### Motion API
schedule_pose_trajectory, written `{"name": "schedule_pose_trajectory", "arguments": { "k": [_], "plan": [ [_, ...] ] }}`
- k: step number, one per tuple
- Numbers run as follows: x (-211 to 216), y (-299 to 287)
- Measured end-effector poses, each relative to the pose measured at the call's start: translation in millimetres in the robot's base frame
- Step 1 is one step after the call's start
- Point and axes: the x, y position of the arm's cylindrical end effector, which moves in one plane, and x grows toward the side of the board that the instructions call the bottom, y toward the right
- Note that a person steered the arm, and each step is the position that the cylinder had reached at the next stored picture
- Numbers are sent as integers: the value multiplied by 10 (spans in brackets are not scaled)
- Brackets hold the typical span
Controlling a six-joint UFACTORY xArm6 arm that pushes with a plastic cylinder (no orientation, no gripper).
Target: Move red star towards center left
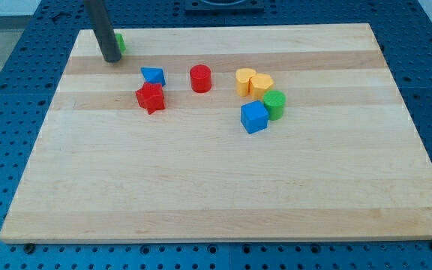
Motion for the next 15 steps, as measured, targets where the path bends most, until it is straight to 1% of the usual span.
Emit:
{"name": "schedule_pose_trajectory", "arguments": {
  "k": [2, 3, 4, 5, 6, 7, 8, 9, 10, 11, 12, 14, 15],
  "plan": [
    [-189, -1],
    [-189, -1],
    [64, 46],
    [639, -29],
    [1218, 44],
    [1677, 533],
    [1766, 1356],
    [1583, 1717],
    [1255, 1662],
    [1161, 1434],
    [1161, 1079],
    [1332, 552],
    [1332, 235]
  ]
}}
